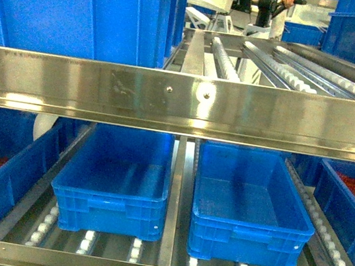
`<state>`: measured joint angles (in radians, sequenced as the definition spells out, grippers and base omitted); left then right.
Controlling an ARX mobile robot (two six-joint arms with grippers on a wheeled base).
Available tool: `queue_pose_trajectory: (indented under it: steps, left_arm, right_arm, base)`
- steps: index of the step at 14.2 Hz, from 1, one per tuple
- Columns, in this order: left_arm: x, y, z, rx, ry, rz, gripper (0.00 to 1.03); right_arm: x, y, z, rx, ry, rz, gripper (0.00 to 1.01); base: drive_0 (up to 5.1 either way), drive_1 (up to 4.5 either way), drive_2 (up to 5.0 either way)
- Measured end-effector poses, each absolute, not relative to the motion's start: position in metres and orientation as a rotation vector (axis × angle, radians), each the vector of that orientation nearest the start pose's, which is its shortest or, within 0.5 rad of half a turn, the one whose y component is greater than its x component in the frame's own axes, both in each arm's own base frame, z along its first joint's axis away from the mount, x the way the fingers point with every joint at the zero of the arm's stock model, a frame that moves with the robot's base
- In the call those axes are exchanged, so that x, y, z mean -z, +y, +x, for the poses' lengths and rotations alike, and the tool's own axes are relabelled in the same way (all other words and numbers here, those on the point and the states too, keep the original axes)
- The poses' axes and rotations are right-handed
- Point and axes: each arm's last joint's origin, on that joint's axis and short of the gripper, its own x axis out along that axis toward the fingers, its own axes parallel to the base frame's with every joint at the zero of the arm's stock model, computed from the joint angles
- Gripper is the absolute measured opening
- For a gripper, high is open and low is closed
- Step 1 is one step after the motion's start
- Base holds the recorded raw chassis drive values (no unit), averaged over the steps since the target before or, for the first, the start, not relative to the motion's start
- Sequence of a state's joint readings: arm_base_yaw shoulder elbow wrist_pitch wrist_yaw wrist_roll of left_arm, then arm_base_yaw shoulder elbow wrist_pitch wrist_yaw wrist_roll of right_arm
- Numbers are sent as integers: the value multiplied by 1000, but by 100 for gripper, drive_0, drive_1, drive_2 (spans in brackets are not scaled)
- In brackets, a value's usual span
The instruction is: Sort blue parts and orange caps into right shelf containers
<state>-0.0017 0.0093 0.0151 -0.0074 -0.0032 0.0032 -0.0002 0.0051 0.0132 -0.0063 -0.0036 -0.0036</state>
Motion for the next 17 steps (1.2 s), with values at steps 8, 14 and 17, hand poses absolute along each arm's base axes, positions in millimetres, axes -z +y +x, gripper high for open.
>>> queue_pose_trajectory:
  steps: [8, 14, 17]
  left_arm:
    - [-167, 0, 97, -1, 2, 3, 43]
    - [-167, 0, 97, 0, 0, 4, 43]
    - [-167, 0, 97, 2, 2, 3, 43]
  right_arm:
    - [-167, 0, 97, -3, -2, -4, 44]
    - [-167, 0, 97, -1, -4, -4, 44]
    - [-167, 0, 97, 0, -1, 0, 44]
  base:
    - [0, 0, 0]
    - [0, 0, 0]
    - [0, 0, 0]
